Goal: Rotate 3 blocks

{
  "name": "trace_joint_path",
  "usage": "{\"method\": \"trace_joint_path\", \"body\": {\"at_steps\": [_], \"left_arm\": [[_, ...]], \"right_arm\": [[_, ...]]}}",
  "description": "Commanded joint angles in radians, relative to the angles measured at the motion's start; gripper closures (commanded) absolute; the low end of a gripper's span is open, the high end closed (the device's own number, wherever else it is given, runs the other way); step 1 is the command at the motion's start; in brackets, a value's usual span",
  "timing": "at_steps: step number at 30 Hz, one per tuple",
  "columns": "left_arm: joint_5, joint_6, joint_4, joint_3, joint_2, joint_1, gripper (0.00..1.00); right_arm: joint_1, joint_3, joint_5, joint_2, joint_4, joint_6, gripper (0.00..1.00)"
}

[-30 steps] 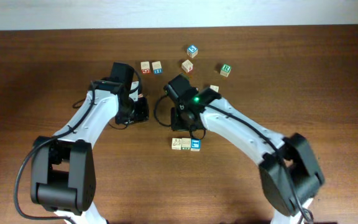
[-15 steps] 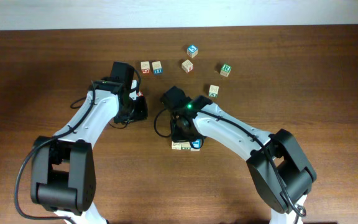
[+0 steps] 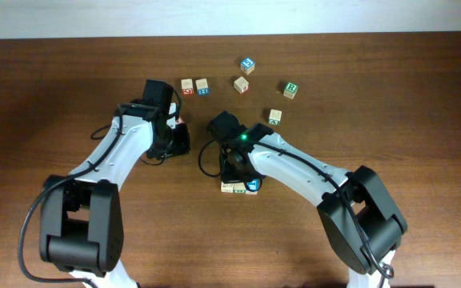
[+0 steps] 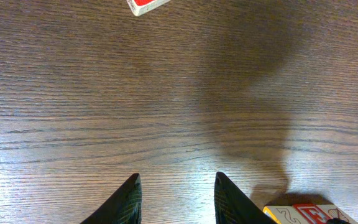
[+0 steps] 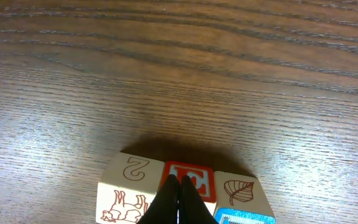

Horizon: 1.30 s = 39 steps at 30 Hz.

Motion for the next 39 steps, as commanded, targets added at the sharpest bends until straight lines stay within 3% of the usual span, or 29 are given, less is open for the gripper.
{"method": "trace_joint_path", "body": {"at_steps": [1, 9, 15, 17, 20, 23, 27, 33, 37, 39], "left_arm": [[-0.008, -0.010, 0.002, 0.016, -0.025, 0.003, 0.64], [-0.008, -0.010, 0.002, 0.016, -0.025, 0.003, 0.64], [-0.008, -0.008, 0.000, 0.016, -0.025, 0.003, 0.72], [0.026, 0.060, -0.006, 0.016, -0.025, 0.003, 0.81], [0.072, 0.102, -0.030, 0.016, -0.025, 0.003, 0.83], [0.091, 0.113, -0.061, 0.016, -0.025, 0.001, 0.83], [0.132, 0.230, -0.075, 0.016, -0.032, -0.019, 0.78], [0.133, 0.231, -0.077, 0.016, -0.055, -0.045, 0.73], [0.133, 0.232, -0.108, 0.016, -0.056, -0.045, 0.72], [0.134, 0.231, -0.121, 0.016, -0.055, -0.045, 0.80]], "right_arm": [[0.001, -0.007, 0.000, 0.011, -0.003, -0.003, 0.96], [0.000, -0.007, 0.002, 0.011, 0.000, -0.003, 0.96], [-0.060, 0.117, 0.001, -0.042, -0.047, -0.048, 0.84], [-0.098, 0.220, -0.017, -0.080, -0.130, -0.090, 0.82], [-0.150, 0.359, -0.109, -0.111, -0.264, -0.179, 0.74], [-0.208, 0.498, -0.177, -0.135, -0.427, -0.259, 0.72], [-0.256, 0.629, -0.179, -0.168, -0.570, -0.282, 0.75], [-0.314, 0.929, -0.098, -0.240, -0.854, -0.327, 0.76], [-0.314, 0.846, -0.116, -0.336, -0.853, -0.334, 0.76], [-0.314, 0.741, -0.116, -0.347, -0.852, -0.316, 0.79]]}}
